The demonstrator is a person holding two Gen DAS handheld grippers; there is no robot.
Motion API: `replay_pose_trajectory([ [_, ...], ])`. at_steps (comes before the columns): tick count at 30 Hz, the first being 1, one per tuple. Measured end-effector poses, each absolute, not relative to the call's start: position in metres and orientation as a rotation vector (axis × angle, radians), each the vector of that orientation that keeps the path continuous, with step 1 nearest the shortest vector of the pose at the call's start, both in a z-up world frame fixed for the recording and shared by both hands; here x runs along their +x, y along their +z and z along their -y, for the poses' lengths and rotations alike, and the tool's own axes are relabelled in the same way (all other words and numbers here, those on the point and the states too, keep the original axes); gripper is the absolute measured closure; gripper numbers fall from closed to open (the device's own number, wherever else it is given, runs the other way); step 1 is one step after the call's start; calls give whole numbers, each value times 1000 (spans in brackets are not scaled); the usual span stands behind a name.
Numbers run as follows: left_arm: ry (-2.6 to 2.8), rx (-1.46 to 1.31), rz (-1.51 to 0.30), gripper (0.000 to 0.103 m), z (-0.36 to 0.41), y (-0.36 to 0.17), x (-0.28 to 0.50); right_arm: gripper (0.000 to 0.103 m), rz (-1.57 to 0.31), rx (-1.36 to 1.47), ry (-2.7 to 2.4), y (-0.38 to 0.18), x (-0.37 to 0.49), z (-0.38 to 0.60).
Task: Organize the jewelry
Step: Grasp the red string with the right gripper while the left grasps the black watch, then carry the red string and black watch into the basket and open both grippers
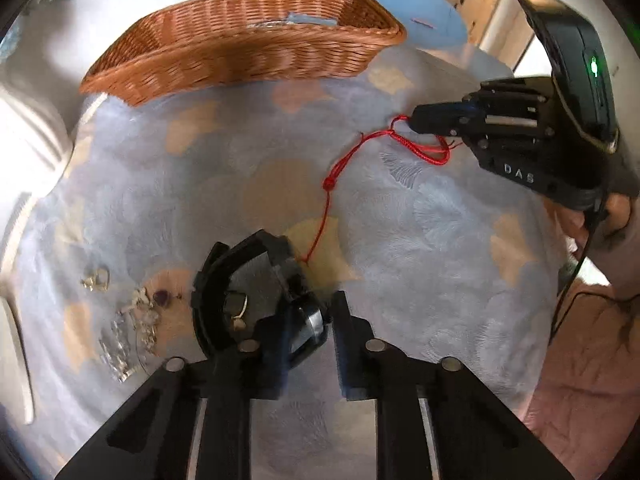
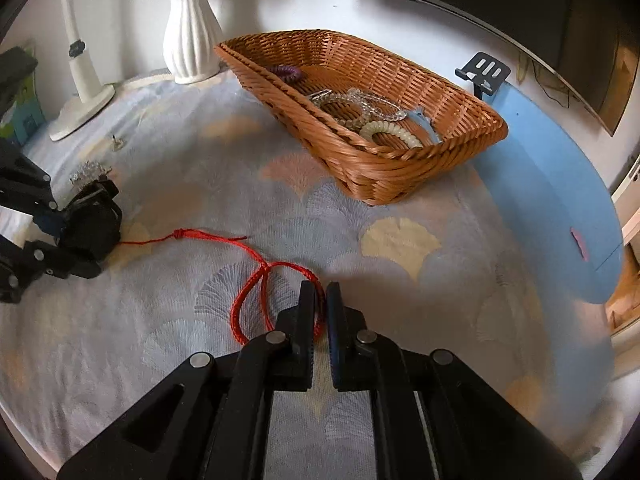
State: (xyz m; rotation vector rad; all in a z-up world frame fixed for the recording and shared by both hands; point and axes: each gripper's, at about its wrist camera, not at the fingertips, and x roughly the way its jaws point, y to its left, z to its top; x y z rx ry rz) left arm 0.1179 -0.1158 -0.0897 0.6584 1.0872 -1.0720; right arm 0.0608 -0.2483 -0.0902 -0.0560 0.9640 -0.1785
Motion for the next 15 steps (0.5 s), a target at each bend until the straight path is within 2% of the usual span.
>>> replay_pose_trajectory([
  [10,-1009,378,-1118,85,95,-85,92,98,-970,67,-42,-87,30,236],
  [15,-1009,235,-1102,86,73,-64,88,98,-940,172,39,-68,12,241],
])
